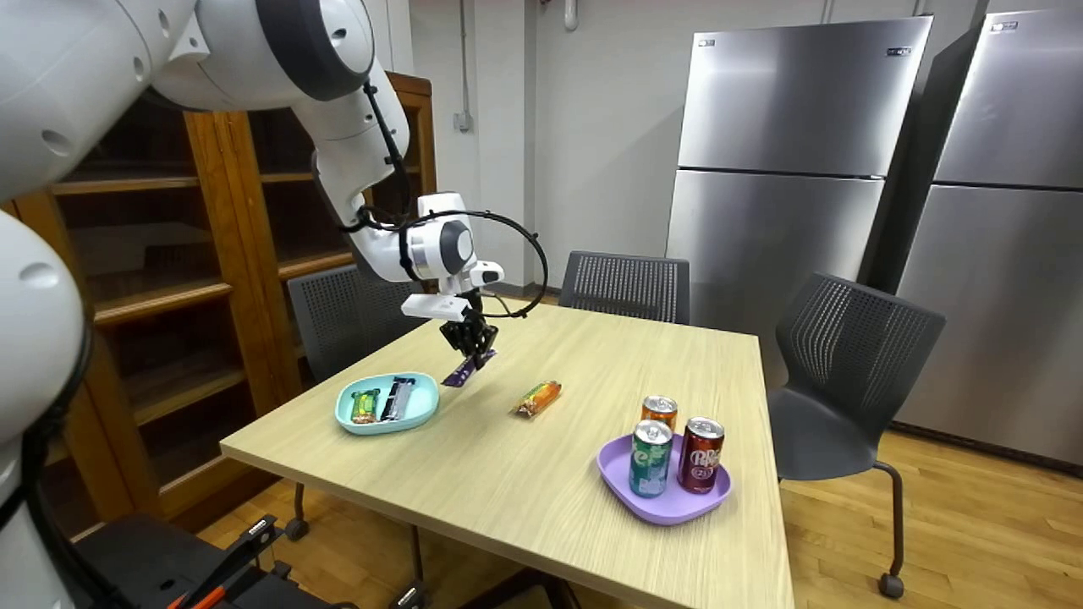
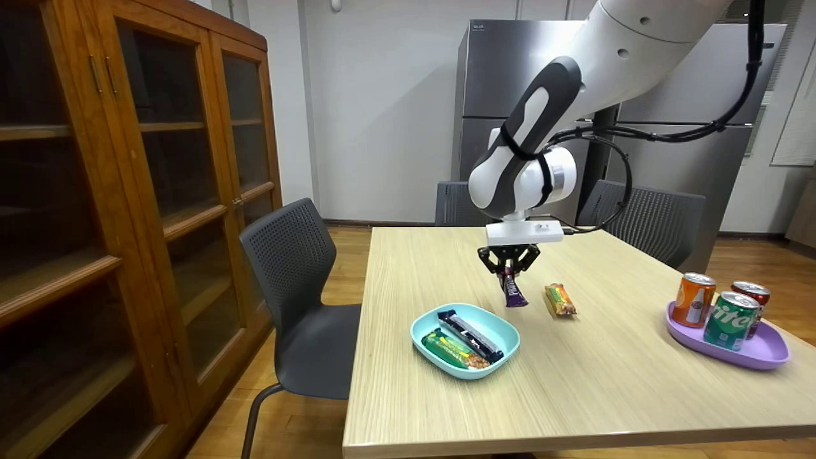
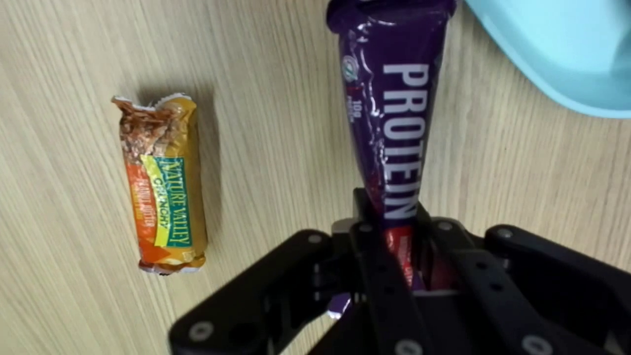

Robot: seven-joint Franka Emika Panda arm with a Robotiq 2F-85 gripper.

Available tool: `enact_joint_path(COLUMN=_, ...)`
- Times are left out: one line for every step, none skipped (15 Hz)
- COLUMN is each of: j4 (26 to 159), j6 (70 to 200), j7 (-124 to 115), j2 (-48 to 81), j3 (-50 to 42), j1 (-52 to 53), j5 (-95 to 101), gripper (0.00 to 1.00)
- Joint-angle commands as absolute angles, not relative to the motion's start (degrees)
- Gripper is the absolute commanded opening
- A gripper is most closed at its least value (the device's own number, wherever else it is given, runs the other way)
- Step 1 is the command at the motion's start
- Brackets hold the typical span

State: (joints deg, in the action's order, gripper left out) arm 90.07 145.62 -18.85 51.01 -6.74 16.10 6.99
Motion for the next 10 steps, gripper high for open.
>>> enact_joint_path(j4=94.55, j6=144.8, j7=-18.8, j2=47.2, j3=-7.44, j1=19.49, j5=10.76, gripper=0.04)
enact_joint_path(j4=94.93, j6=144.68, j7=-18.88, j2=46.99, j3=-7.42, j1=20.35, j5=11.74, gripper=0.04)
enact_joint_path(j4=95.23, j6=144.54, j7=-18.79, j2=46.9, j3=-7.36, j1=21.23, j5=12.74, gripper=0.04)
enact_joint_path(j4=95.43, j6=144.4, j7=-18.77, j2=46.89, j3=-7.34, j1=22.05, j5=13.71, gripper=0.04)
enact_joint_path(j4=95.56, j6=144.33, j7=-18.73, j2=46.97, j3=-7.32, j1=22.84, j5=14.62, gripper=0.04)
enact_joint_path(j4=95.45, j6=143.86, j7=-18.61, j2=47.27, j3=-7.55, j1=23.82, j5=15.8, gripper=0.04)
enact_joint_path(j4=95.59, j6=143.8, j7=-18.57, j2=47.38, j3=-7.71, j1=24.56, j5=16.93, gripper=0.04)
enact_joint_path(j4=95.55, j6=143.52, j7=-18.52, j2=47.52, j3=-7.76, j1=25.27, j5=17.96, gripper=0.04)
enact_joint_path(j4=95.76, j6=143.49, j7=-18.31, j2=47.54, j3=-7.61, j1=25.68, j5=18.78, gripper=0.04)
enact_joint_path(j4=95.96, j6=143.53, j7=-18.1, j2=47.54, j3=-7.38, j1=25.96, j5=19.37, gripper=0.04)
